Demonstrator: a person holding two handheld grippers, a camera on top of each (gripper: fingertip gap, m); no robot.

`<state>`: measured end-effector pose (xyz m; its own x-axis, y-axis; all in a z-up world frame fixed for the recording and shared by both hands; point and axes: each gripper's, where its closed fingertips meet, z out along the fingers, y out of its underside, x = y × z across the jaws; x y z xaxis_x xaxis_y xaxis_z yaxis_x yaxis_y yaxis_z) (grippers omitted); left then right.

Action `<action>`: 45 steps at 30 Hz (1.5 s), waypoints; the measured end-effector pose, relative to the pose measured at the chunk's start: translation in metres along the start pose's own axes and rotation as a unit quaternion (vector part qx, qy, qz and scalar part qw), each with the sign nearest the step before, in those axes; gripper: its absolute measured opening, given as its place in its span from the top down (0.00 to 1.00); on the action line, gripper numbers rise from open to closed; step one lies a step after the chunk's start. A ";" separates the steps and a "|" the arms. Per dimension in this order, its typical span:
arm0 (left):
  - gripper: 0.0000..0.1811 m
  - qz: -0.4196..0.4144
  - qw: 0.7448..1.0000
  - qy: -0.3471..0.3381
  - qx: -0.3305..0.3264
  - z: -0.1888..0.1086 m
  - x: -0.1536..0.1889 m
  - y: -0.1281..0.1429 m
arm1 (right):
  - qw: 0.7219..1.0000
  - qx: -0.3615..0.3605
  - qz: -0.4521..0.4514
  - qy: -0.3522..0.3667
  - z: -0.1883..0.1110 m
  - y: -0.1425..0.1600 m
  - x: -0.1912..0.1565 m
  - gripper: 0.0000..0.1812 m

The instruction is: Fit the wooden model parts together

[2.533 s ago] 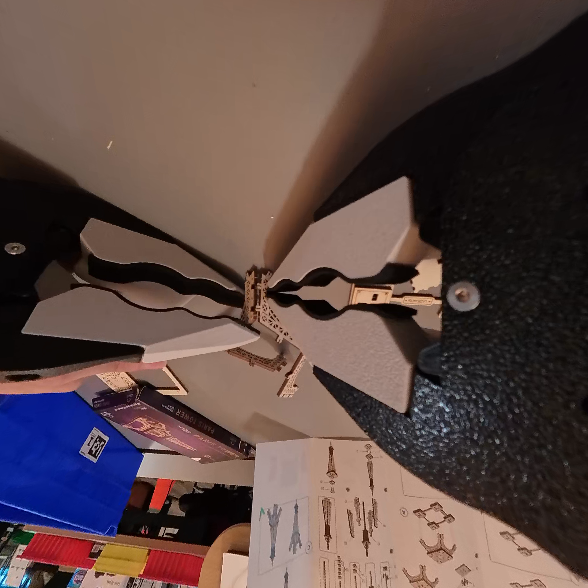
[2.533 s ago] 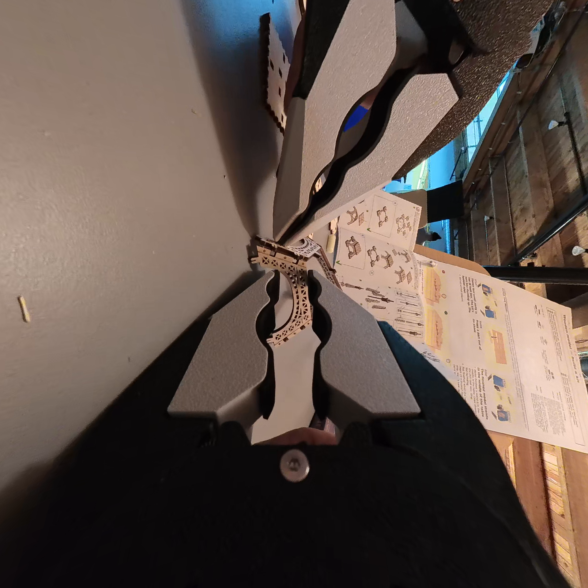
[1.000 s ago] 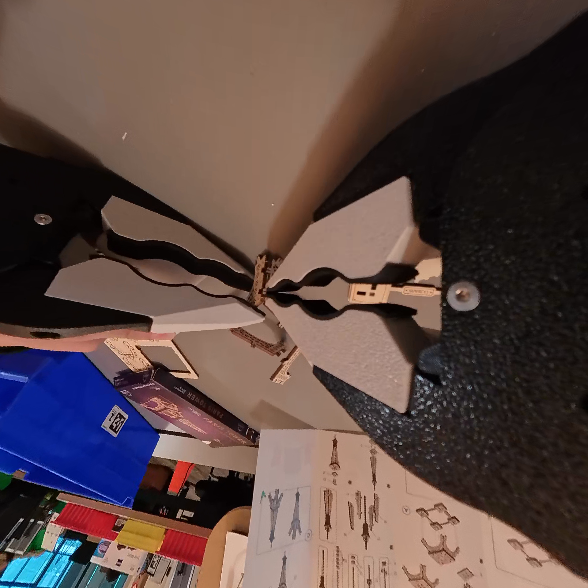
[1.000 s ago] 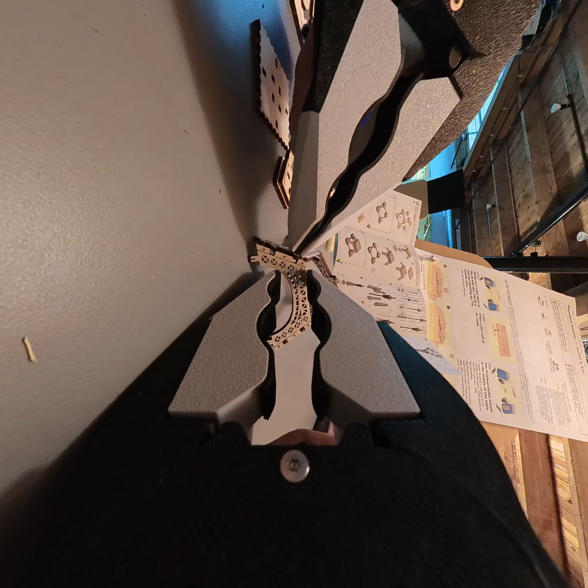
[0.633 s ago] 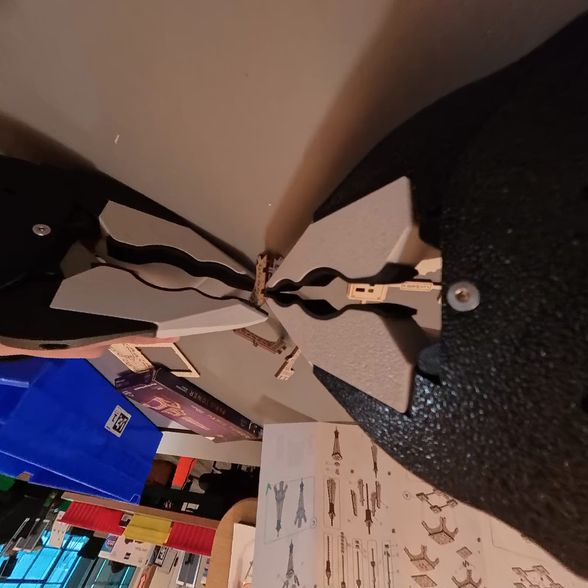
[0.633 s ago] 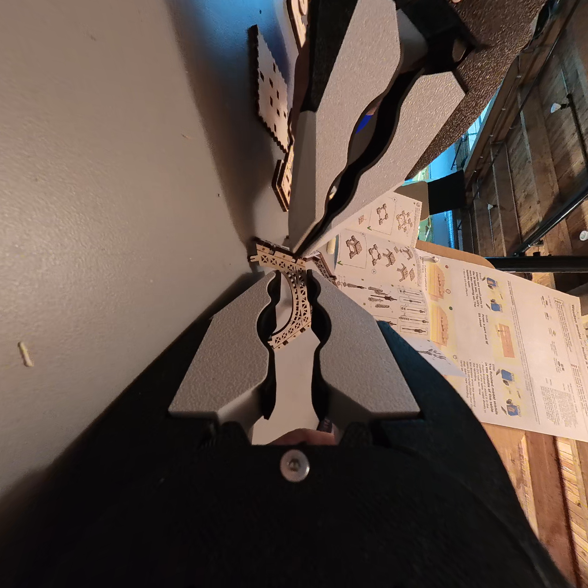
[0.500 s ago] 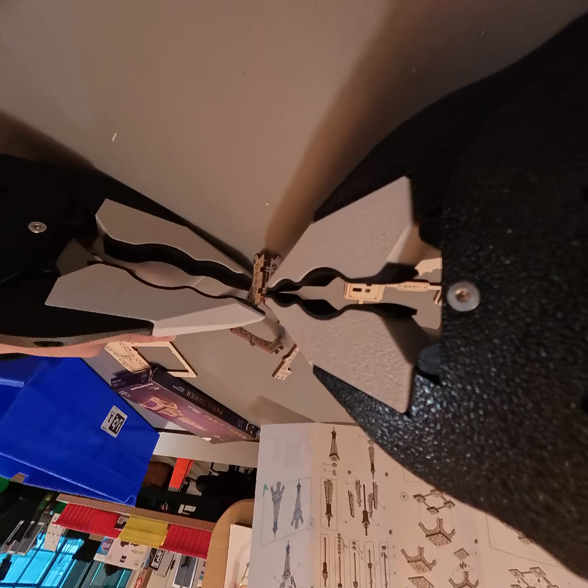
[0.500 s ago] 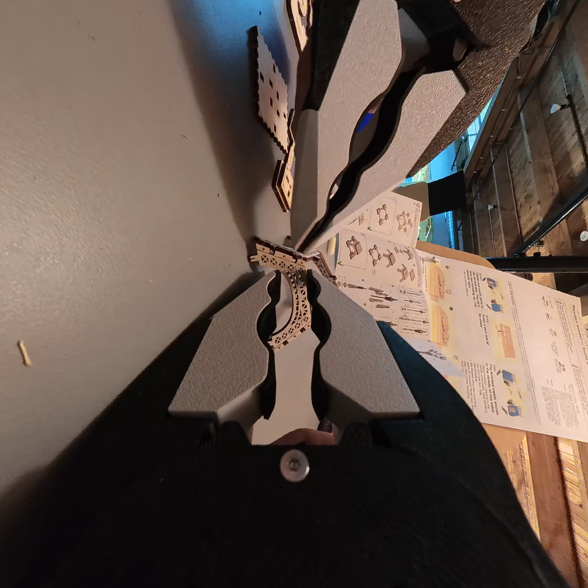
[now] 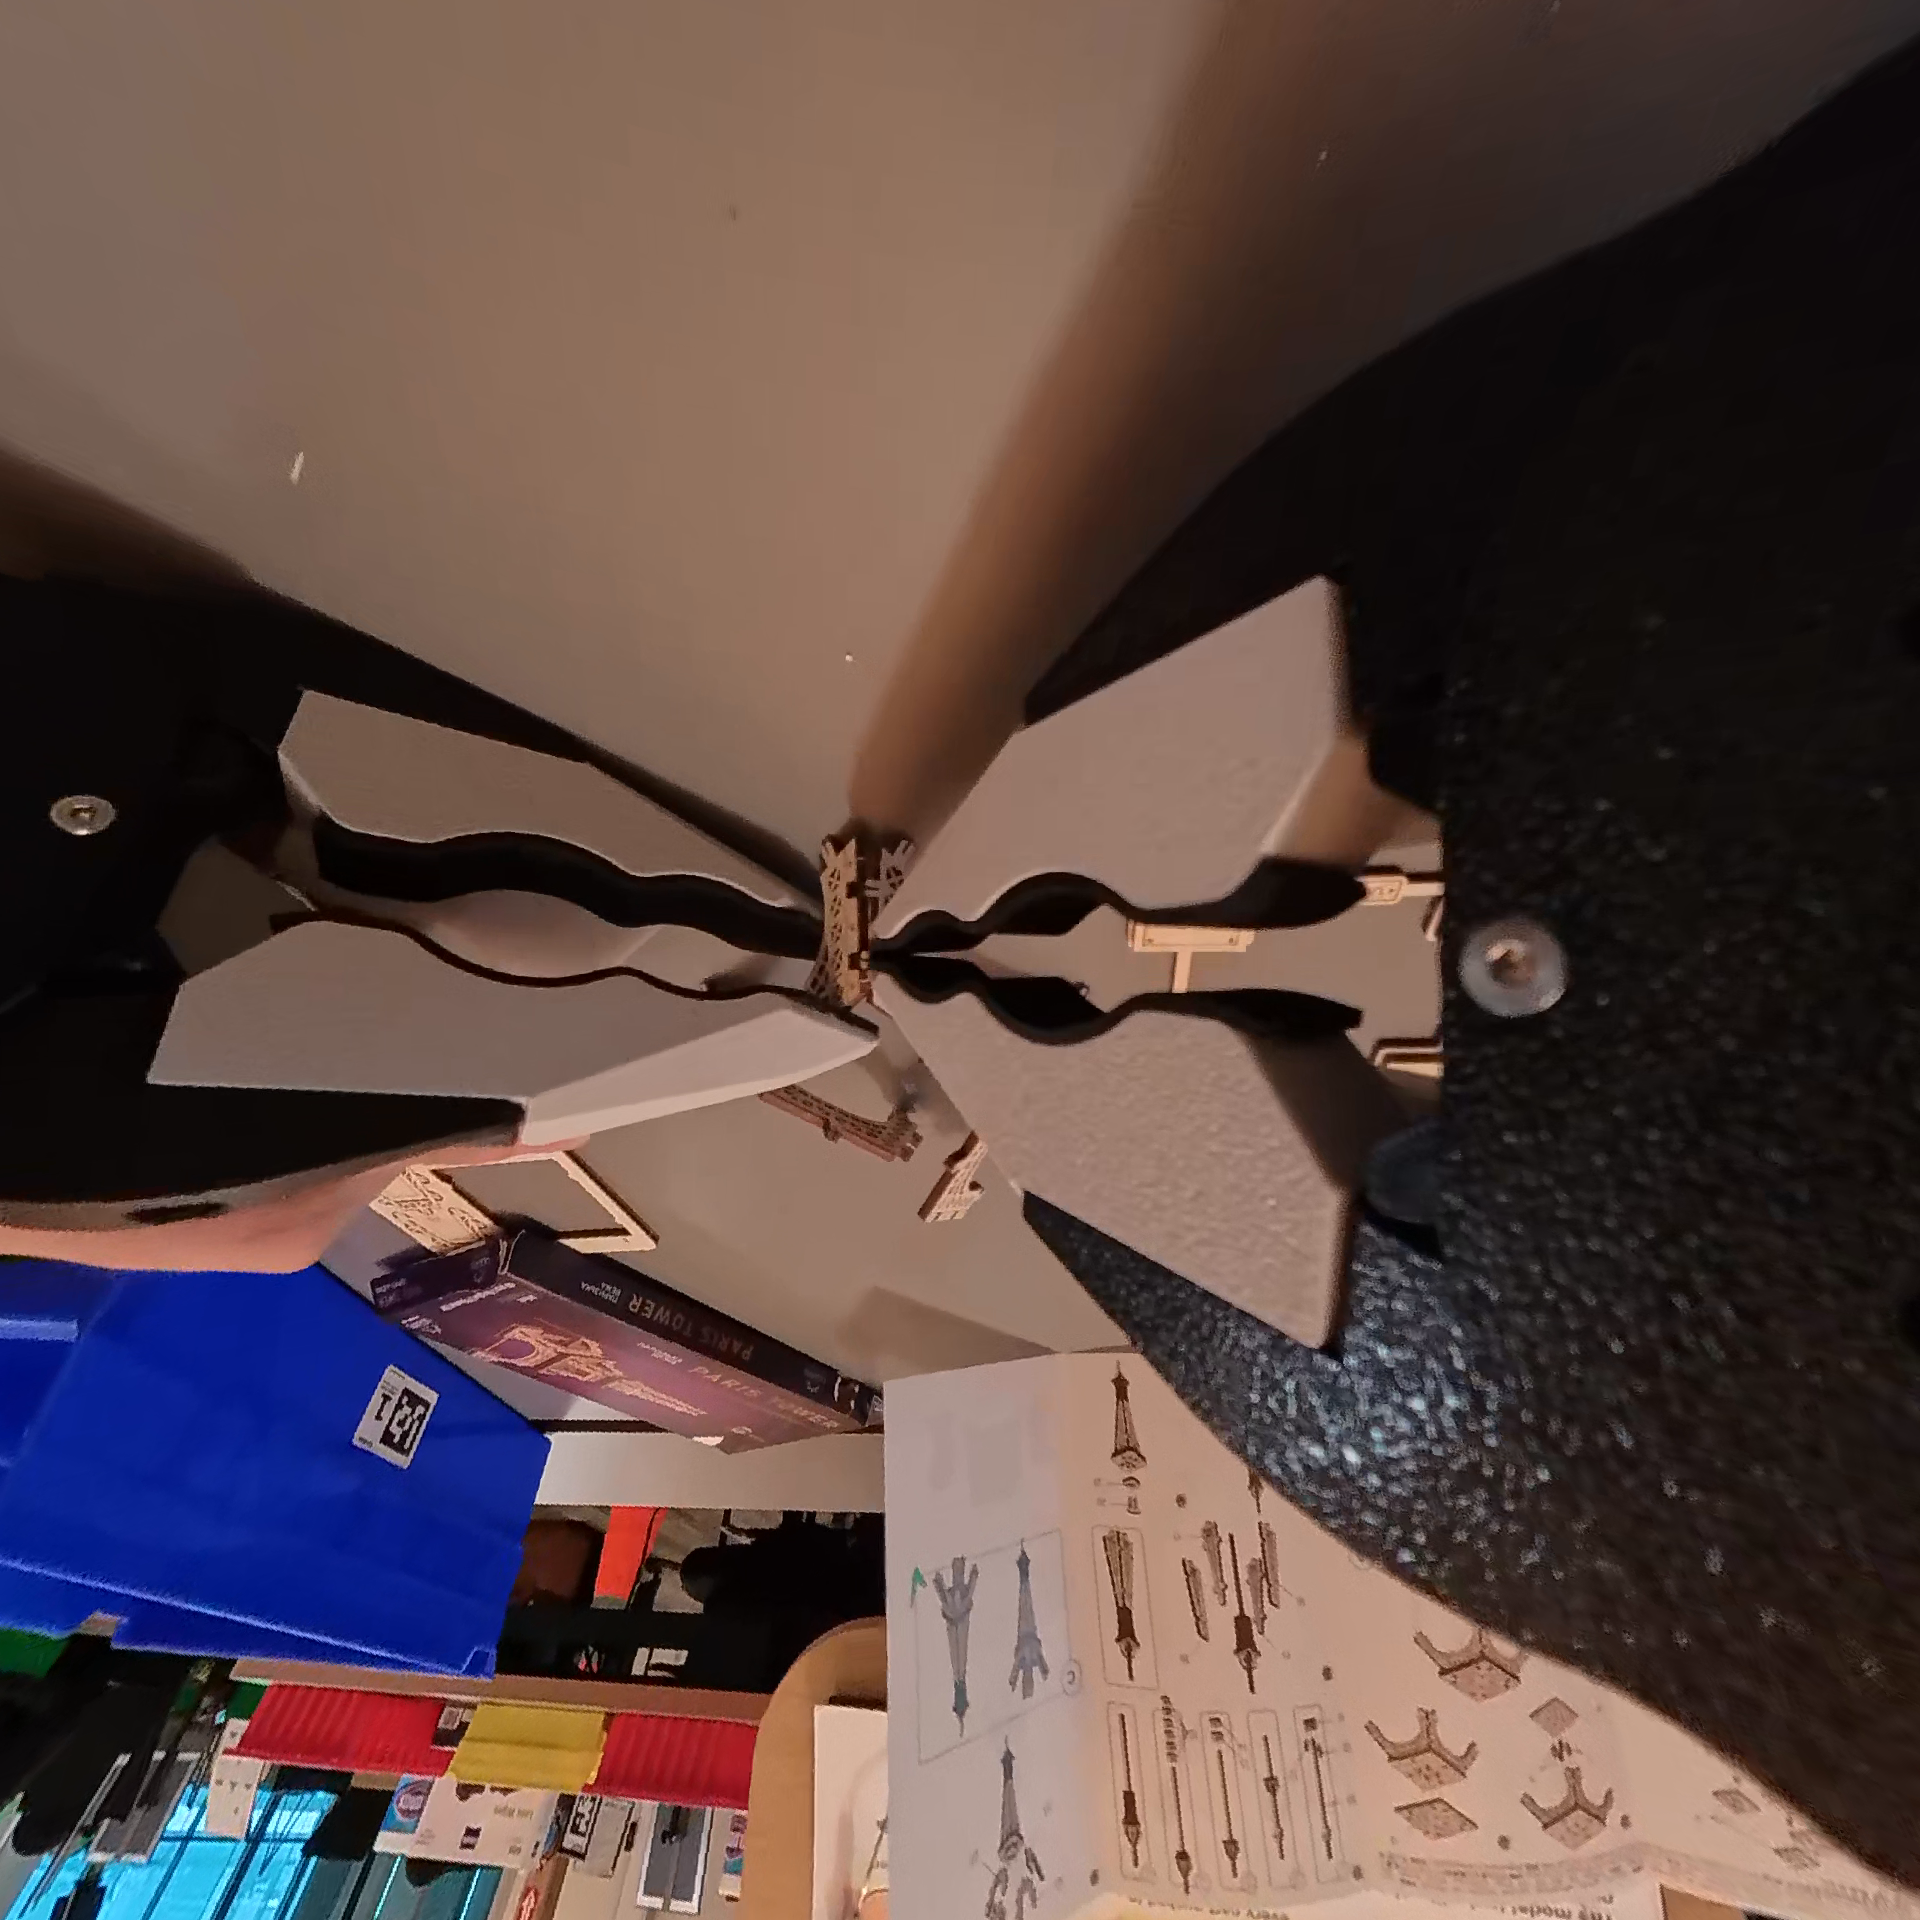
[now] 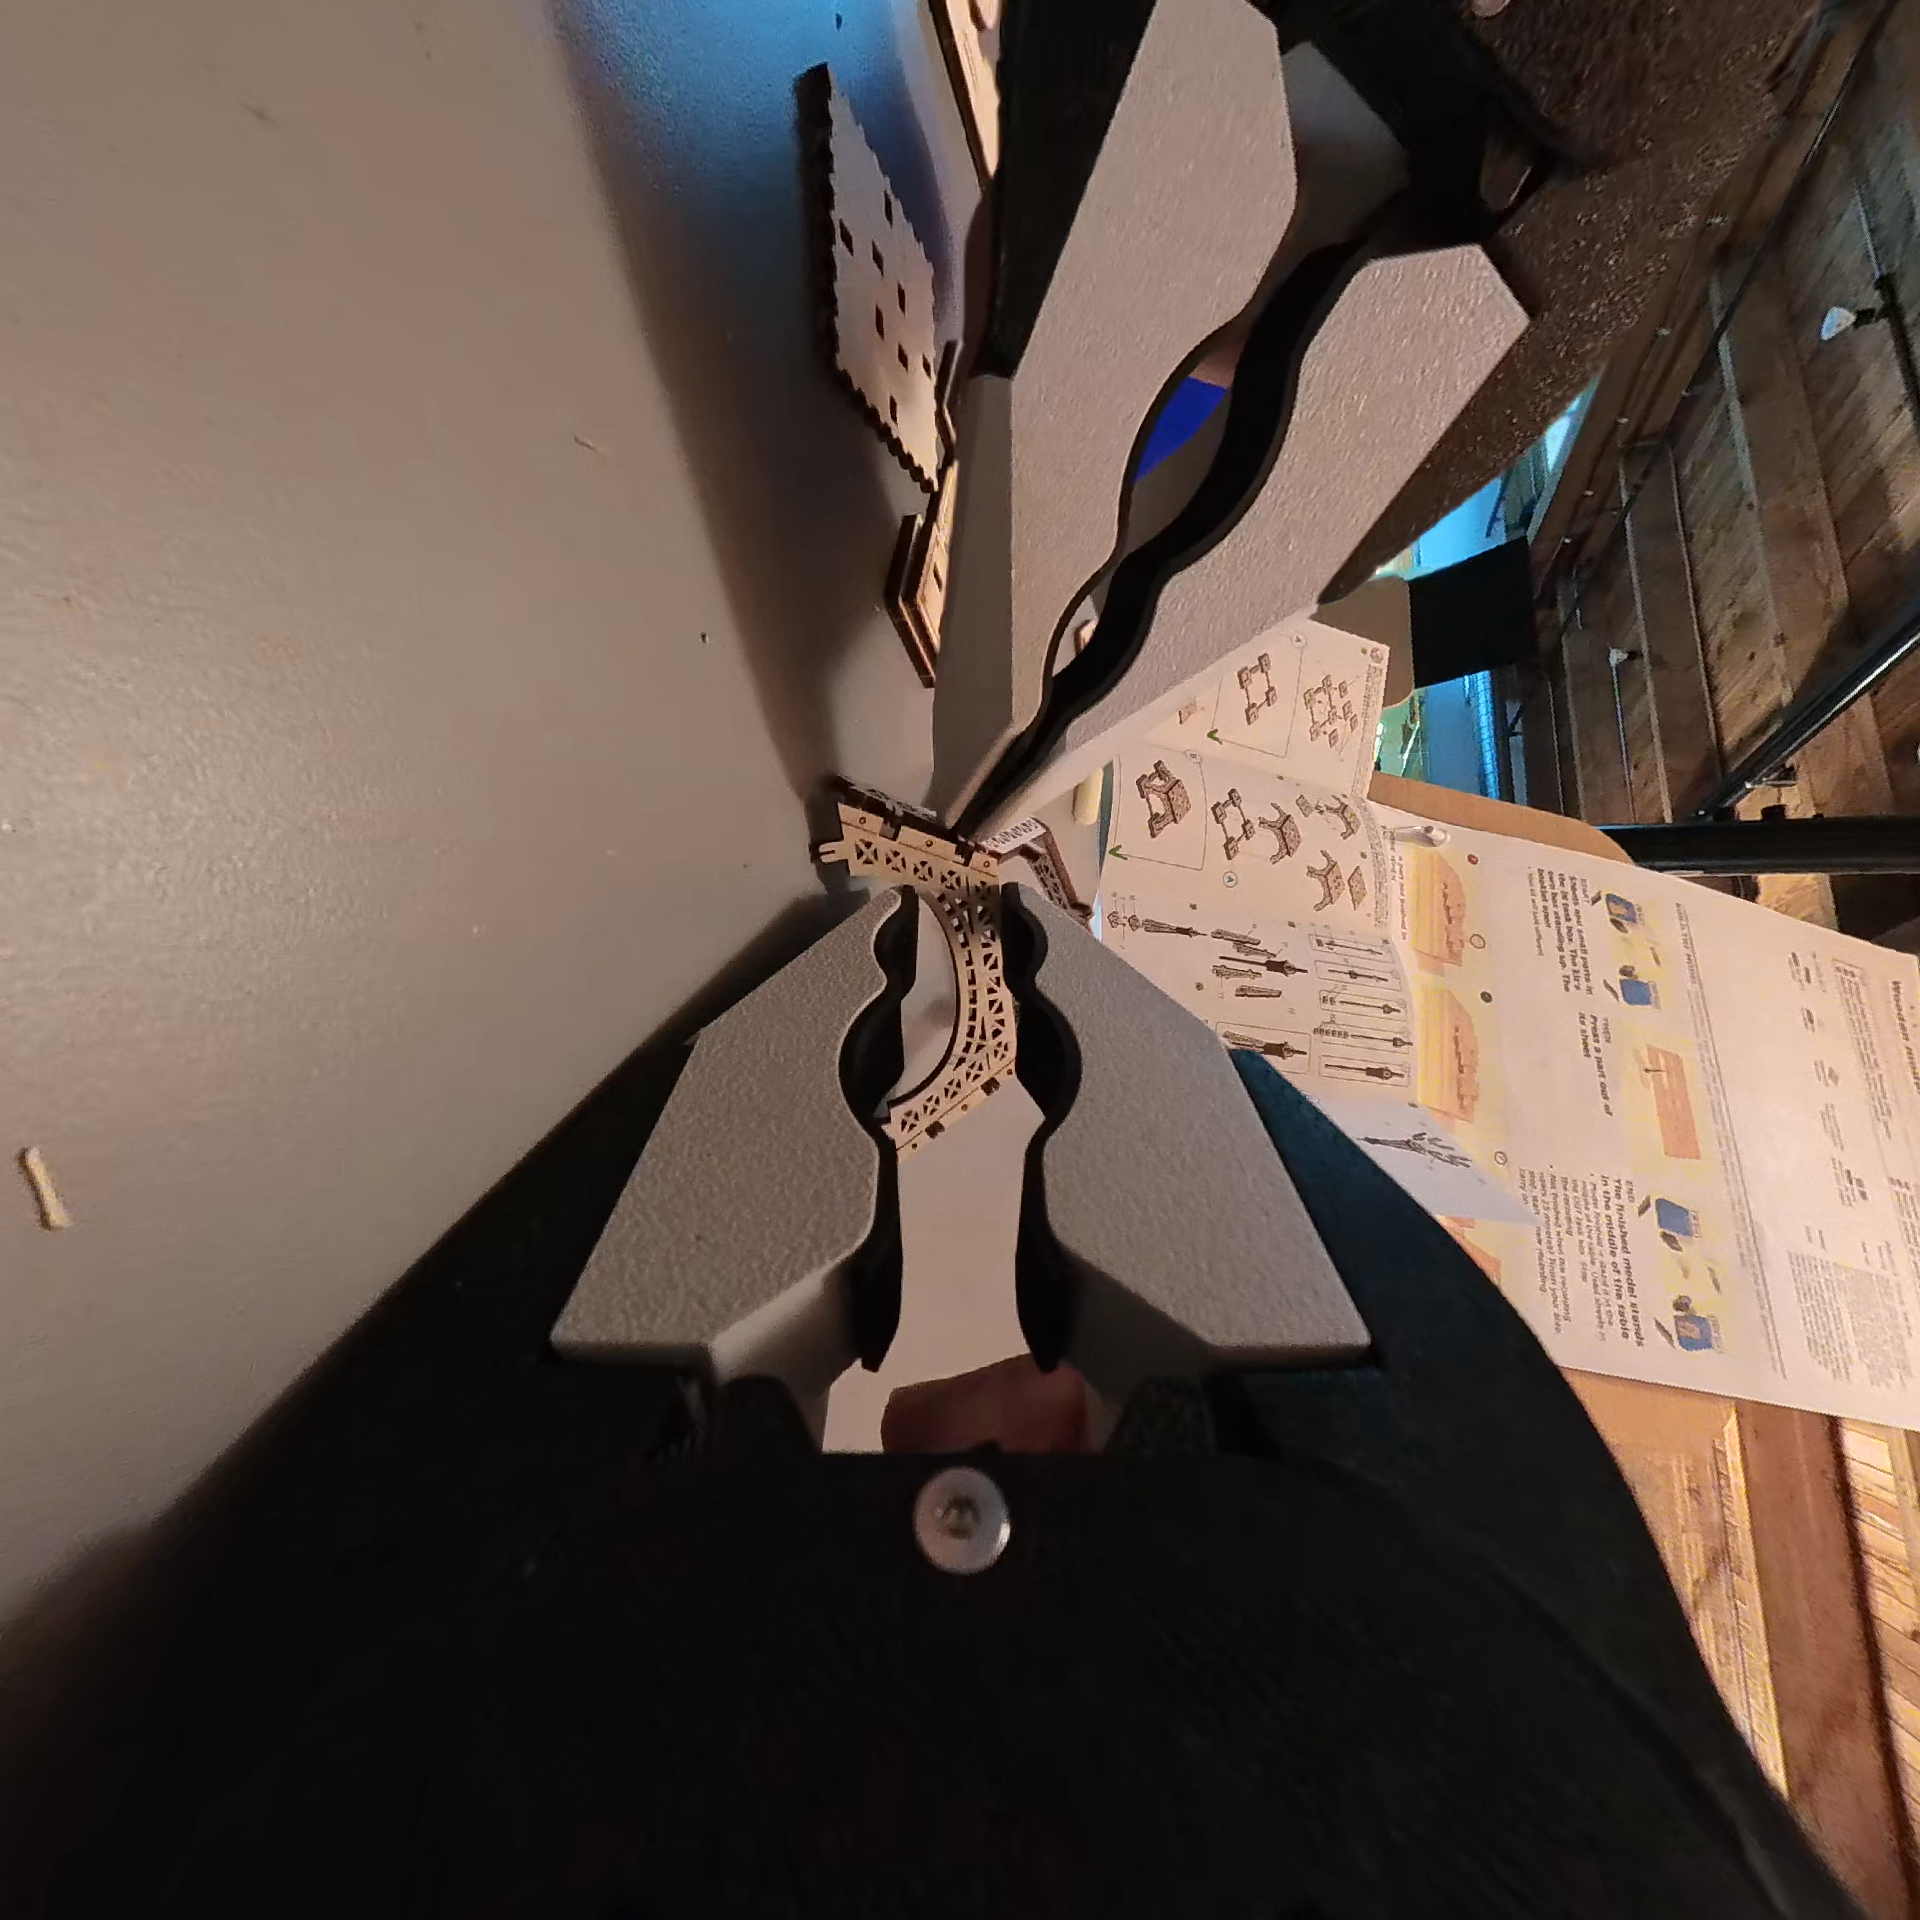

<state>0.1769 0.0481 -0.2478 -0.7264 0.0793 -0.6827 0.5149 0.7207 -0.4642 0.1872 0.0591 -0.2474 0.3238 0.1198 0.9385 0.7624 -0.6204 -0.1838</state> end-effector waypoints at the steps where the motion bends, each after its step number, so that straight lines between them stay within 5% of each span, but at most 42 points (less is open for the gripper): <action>1: 1.00 0.004 1.000 0.001 -0.003 0.000 0.000 0.000 | 1.000 0.000 0.004 0.000 0.000 0.000 0.000 0.93; 45: 1.00 -0.070 0.997 0.014 0.004 0.000 0.012 0.006 | 1.000 -0.028 0.004 0.005 0.001 0.004 -0.001 0.93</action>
<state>0.1719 0.0531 -0.2588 -0.8042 -0.0021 -0.5944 0.4109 0.7207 -0.5584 0.1908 0.0569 -0.2491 0.3240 0.1077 0.9399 0.7271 -0.6639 -0.1746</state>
